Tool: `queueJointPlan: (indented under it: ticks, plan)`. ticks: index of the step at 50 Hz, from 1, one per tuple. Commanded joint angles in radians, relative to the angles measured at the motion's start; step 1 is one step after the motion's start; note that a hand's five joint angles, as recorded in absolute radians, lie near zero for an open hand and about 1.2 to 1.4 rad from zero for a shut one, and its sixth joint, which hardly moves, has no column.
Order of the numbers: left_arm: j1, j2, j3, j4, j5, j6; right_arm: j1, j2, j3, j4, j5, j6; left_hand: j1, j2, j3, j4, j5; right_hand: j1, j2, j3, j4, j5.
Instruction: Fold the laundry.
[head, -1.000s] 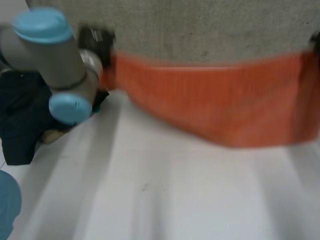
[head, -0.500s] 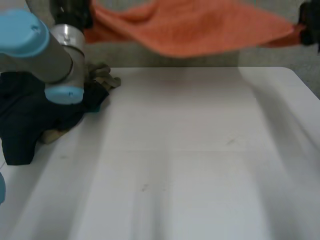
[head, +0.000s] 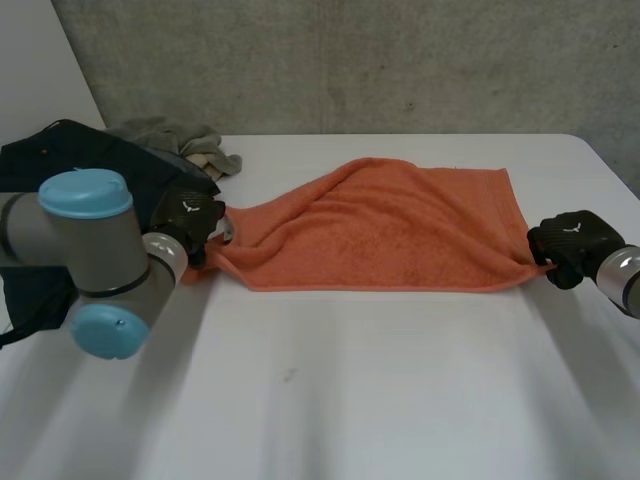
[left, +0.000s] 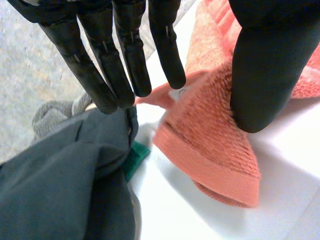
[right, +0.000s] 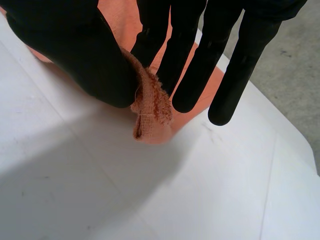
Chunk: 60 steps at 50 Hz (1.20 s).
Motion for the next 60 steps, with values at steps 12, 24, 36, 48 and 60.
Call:
queueJointPlan:
  ticks: [12, 24, 36, 48, 60]
  plan:
    - [-0.030, 0.036, -0.123, 0.142, 0.068, 0.108, -0.029, -0.040, 0.042, -0.003, -0.011, 0.043, 0.149, 0.130, 0.128, 0.135, 0.136, 0.261, 0.224, 0.205, 0.197, 0.192]
    - [-0.024, 0.016, -0.088, 0.061, 0.035, 0.203, -0.049, -0.062, 0.033, 0.020, -0.002, 0.036, 0.710, 0.691, 0.689, 0.695, 0.696, 0.261, 0.224, 0.205, 0.197, 0.192]
    - [0.025, 0.438, -0.297, -0.333, 0.013, 0.220, -0.242, -0.299, -0.021, 0.630, -0.003, -0.335, 0.710, 0.691, 0.689, 0.695, 0.696, 0.261, 0.224, 0.205, 0.197, 0.192]
    - [0.062, 0.438, -0.230, -0.717, 0.084, 0.287, -0.256, -0.257, -0.042, 0.893, 0.043, -0.673, 0.710, 0.691, 0.689, 0.695, 0.696, 0.261, 0.224, 0.205, 0.197, 0.192]
    - [-0.025, 0.171, 0.353, -0.534, 0.045, 0.178, -0.063, -0.125, -0.383, 0.594, 0.094, -0.413, 0.710, 0.691, 0.689, 0.695, 0.696, 0.261, 0.224, 0.205, 0.197, 0.192]
